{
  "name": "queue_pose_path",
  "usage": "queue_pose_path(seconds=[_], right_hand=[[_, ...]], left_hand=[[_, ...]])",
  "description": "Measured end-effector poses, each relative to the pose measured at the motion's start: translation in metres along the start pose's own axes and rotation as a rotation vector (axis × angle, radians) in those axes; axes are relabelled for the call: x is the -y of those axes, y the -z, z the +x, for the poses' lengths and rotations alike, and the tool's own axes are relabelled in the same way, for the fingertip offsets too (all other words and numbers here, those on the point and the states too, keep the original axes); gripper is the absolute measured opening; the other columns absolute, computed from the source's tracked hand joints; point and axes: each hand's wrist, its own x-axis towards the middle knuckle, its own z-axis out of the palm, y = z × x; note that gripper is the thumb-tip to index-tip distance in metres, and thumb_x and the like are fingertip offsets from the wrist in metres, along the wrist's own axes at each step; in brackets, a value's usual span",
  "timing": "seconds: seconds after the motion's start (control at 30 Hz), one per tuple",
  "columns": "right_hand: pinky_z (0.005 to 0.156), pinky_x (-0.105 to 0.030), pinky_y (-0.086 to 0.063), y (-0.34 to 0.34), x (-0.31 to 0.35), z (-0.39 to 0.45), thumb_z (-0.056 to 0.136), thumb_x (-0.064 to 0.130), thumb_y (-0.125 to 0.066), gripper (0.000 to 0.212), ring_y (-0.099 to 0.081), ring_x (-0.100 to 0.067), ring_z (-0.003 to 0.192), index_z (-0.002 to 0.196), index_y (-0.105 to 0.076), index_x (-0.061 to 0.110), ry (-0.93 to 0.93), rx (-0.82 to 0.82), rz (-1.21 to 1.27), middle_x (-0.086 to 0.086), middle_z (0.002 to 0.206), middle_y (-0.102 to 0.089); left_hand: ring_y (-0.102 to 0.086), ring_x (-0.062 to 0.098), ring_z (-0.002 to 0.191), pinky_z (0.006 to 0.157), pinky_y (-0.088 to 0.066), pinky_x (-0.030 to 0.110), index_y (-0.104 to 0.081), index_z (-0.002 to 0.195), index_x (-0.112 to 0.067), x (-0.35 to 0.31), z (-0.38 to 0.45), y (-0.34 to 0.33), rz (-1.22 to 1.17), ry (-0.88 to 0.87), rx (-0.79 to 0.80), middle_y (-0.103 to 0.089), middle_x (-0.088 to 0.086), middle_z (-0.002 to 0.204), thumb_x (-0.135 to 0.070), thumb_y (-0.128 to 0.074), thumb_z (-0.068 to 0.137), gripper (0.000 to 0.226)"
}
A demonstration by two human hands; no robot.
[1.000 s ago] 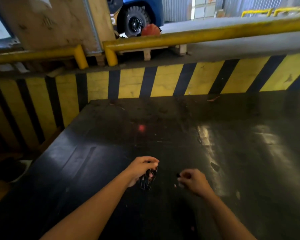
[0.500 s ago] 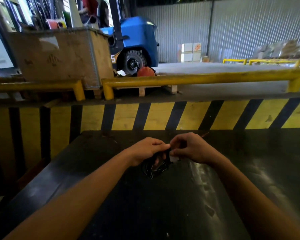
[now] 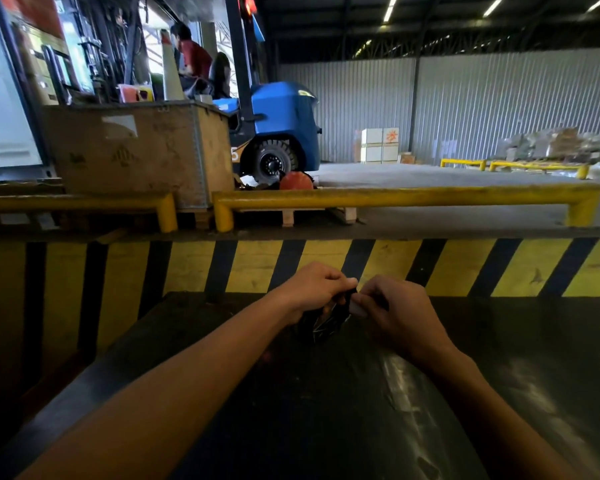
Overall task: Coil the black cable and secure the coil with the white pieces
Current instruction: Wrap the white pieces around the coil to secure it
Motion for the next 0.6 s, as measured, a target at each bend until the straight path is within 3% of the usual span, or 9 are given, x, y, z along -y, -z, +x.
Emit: queue_pose_path(seconds=[0.13, 0.23, 0.33, 0.47, 0.53, 0.6], right_hand=[[0.06, -0.011, -0.037, 0.025, 0.018, -0.007, 0.087, 0.031, -0.052, 0.008, -0.052, 0.002, 0.072, 0.082, -0.057, 0.029, 0.13, -0.056, 0.051, 0.017, 0.075, -0.053], [0.064, -0.011, -0.044, 0.042, 0.026, -0.01, 0.089, 0.037, -0.046, 0.015, -0.057, -0.001, 0.074, 0.083, -0.054, 0.026, 0.213, -0.037, 0.159, 0.014, 0.078, -0.057], [0.064, -0.021, -0.056, 0.048, 0.025, -0.012, 0.091, 0.031, -0.044, 0.014, -0.069, -0.008, 0.077, 0.089, -0.052, 0.019, 0.073, 0.029, 0.45, 0.001, 0.09, -0.063], [0.06, -0.02, -0.057, 0.051, 0.014, -0.01, 0.092, 0.013, -0.044, 0.007, -0.072, -0.016, 0.076, 0.091, -0.051, 0.015, -0.134, -0.041, 0.694, -0.007, 0.087, -0.066], [0.063, -0.018, -0.057, 0.054, 0.006, -0.008, 0.09, 0.011, -0.048, 0.008, -0.071, -0.013, 0.081, 0.097, -0.051, 0.013, -0.194, -0.078, 0.693, -0.006, 0.092, -0.068], [0.068, -0.022, -0.056, 0.053, -0.001, -0.009, 0.086, 0.015, -0.057, 0.023, -0.068, -0.012, 0.088, 0.108, -0.049, 0.015, -0.241, -0.098, 0.521, 0.0, 0.102, -0.066]], left_hand=[[-0.046, 0.003, 0.041, 0.041, -0.038, 0.016, -0.066, 0.071, -0.02, -0.01, 0.002, 0.004, 0.031, -0.02, -0.051, -0.059, 0.0, 0.067, -0.03, -0.055, 0.093, 0.027], [-0.043, 0.005, 0.04, 0.04, -0.037, 0.017, -0.069, 0.073, -0.02, -0.017, 0.002, 0.008, -0.028, -0.03, 0.053, -0.058, 0.004, 0.069, -0.034, -0.057, 0.091, 0.025], [-0.042, 0.004, 0.041, 0.041, -0.036, 0.019, -0.072, 0.078, -0.023, -0.025, 0.003, 0.013, -0.096, 0.057, 0.155, -0.062, -0.002, 0.069, -0.037, -0.06, 0.089, 0.022], [-0.04, 0.005, 0.041, 0.044, -0.036, 0.021, -0.069, 0.094, -0.02, -0.026, 0.001, 0.018, -0.137, 0.166, 0.213, -0.062, 0.0, 0.073, -0.042, -0.06, 0.088, 0.026], [-0.035, 0.005, 0.041, 0.043, -0.033, 0.02, -0.067, 0.101, -0.016, -0.026, -0.001, 0.02, -0.191, 0.213, 0.191, -0.059, 0.001, 0.07, -0.043, -0.056, 0.09, 0.032], [-0.03, 0.004, 0.038, 0.039, -0.028, 0.018, -0.065, 0.103, -0.014, -0.027, -0.003, 0.021, -0.241, 0.244, 0.17, -0.055, 0.0, 0.064, -0.042, -0.053, 0.092, 0.033]])
